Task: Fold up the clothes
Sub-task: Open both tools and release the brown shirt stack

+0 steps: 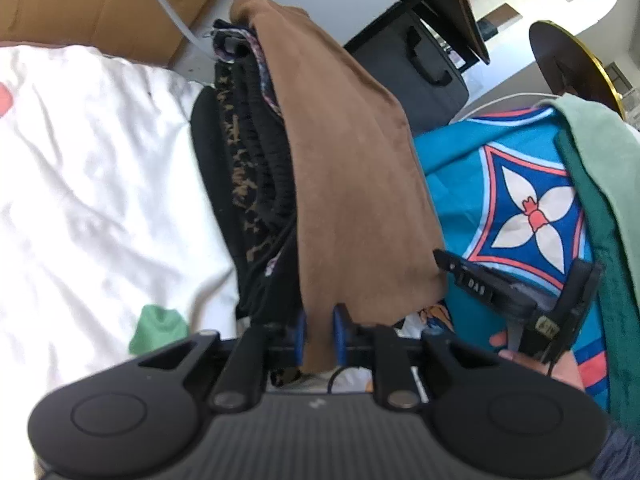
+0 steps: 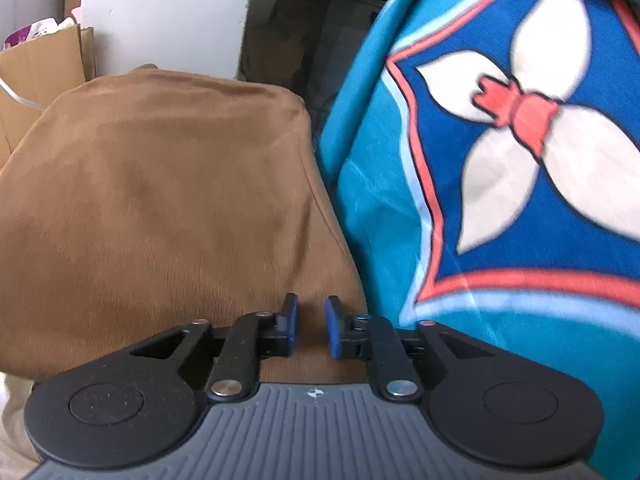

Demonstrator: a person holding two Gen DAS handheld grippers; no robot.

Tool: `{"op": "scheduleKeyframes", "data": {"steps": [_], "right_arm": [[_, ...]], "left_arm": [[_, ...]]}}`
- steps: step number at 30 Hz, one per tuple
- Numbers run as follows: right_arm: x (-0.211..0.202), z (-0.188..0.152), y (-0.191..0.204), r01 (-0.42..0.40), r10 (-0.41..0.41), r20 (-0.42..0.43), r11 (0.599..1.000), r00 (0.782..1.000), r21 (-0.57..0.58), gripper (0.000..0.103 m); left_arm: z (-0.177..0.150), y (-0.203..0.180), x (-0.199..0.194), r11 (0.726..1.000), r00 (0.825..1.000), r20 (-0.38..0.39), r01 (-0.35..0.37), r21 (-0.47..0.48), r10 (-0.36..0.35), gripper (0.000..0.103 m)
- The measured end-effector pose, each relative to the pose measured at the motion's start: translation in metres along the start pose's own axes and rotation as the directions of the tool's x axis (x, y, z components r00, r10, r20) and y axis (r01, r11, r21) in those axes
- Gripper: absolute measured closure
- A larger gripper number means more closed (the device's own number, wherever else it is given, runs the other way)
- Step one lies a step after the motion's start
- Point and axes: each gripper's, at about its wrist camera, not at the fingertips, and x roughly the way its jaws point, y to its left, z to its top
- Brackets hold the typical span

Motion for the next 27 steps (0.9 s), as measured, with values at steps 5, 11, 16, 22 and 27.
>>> {"op": "scheduleKeyframes", "data": {"steps": [5, 11, 16, 22, 27], "right_arm": [[-0.01, -0.007, -0.002, 0.001, 0.0, -0.017, 0.999, 1.0, 0.047, 0.063], [-0.027, -0.004, 0.009, -0.021, 0.021, 0.008, 0.998, 1.0, 0.061, 0.034], [-0.032, -0.004, 0.017, -0.058, 0.06, -0.008, 0.993, 0.998, 0.103, 0.011], [-0.037, -0.001, 0.024, -0.117, 0.127, -0.075, 0.986, 0.989, 0.119, 0.004], [-0.048, 0.005, 0.023, -0.147, 0.165, -0.111, 0.978, 0.98, 0.149, 0.004]], "left_arm": [[-0.003, -0.003, -0.018, 0.999, 0.998, -0.022, -0.052, 0.013, 0.053, 0.09], [0.0, -0.008, -0.067, 0.981, 0.981, -0.015, -0.193, 0.015, 0.193, 0.033], [0.003, -0.007, -0.086, 0.957, 0.955, -0.072, -0.289, 0.001, 0.289, 0.02], [0.007, -0.016, -0.107, 0.922, 0.92, -0.06, -0.388, -0.003, 0.387, 0.011], [0.017, -0.036, -0.114, 0.904, 0.901, -0.09, -0.427, 0.002, 0.425, 0.005]]}}
